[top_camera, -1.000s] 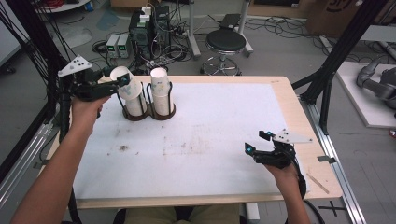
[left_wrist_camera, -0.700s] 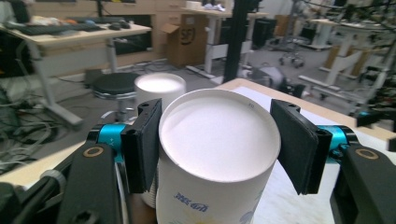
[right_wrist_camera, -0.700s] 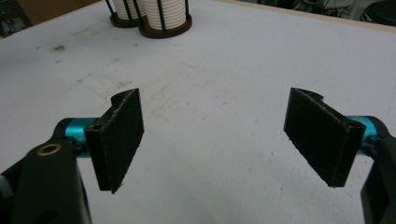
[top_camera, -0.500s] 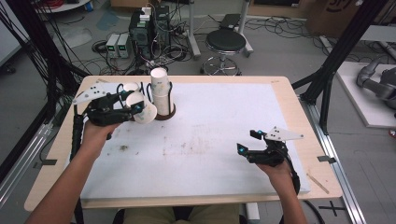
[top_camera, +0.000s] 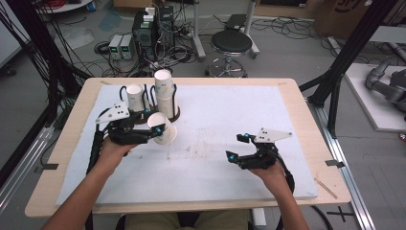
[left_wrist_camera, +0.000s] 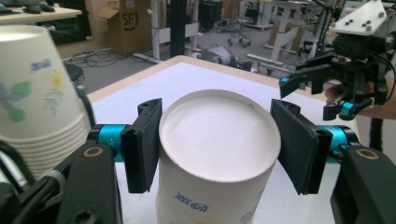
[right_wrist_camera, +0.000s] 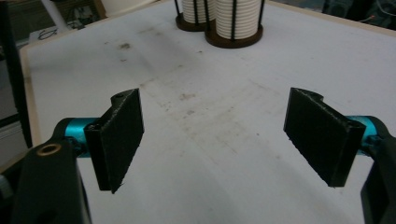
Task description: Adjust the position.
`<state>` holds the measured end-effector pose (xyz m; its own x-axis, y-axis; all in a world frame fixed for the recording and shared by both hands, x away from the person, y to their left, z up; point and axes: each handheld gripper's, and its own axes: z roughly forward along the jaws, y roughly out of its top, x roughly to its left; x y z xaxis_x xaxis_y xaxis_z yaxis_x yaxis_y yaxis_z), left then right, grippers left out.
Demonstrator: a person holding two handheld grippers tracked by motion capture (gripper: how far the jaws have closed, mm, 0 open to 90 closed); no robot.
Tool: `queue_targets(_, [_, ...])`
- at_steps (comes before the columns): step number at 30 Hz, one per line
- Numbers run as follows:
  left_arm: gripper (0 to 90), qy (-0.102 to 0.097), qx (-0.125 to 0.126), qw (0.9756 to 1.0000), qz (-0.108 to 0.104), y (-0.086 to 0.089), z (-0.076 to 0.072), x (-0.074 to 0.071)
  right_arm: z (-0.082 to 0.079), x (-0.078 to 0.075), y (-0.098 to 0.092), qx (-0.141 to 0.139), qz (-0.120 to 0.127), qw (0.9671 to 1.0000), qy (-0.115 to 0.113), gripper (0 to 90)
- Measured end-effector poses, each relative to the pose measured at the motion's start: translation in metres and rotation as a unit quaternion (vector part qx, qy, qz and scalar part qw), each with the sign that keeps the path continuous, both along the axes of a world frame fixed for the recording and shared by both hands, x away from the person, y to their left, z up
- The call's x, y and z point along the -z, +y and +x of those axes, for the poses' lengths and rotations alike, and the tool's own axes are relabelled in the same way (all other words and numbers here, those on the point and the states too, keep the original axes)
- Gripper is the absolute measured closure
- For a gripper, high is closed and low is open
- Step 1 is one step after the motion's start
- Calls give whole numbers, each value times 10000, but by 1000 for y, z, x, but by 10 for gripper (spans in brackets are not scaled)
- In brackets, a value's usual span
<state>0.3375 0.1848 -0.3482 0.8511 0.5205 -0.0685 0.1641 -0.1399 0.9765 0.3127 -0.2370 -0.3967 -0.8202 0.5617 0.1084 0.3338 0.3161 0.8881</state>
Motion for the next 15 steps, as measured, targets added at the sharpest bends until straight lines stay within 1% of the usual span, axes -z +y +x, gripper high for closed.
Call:
queue_targets(2, [369,3,22,10000,2,-2,-1,0,2,-1,6,-132,7,9999,-2,206])
queue_targets(6, [370,5,241,9997,3,-15,-4,-1,7,-5,17,-352,82,9993,-3,206])
queue_targets(8, [369,7,260,9997,-4,-17,-4,-1,9,-6,24,-466,115,9988,21,206])
queue_targets(9, [369,8,320,9995,-6,-21,-5,0,9,-6,24,-466,115,9988,21,206])
queue_targets(10, [370,22,381,9993,0,-23,-5,0,11,-7,32,-610,130,9981,10,206])
queue_targets(12, [370,41,540,9985,57,-32,-7,1,11,-8,38,-734,137,9972,-1,206])
queue_targets(14, [370,39,589,9982,78,-35,-8,2,12,-8,41,-773,143,9969,-19,206])
queue_targets(15, [370,50,671,9977,89,-40,-9,2,12,-7,46,-860,157,9962,-17,206])
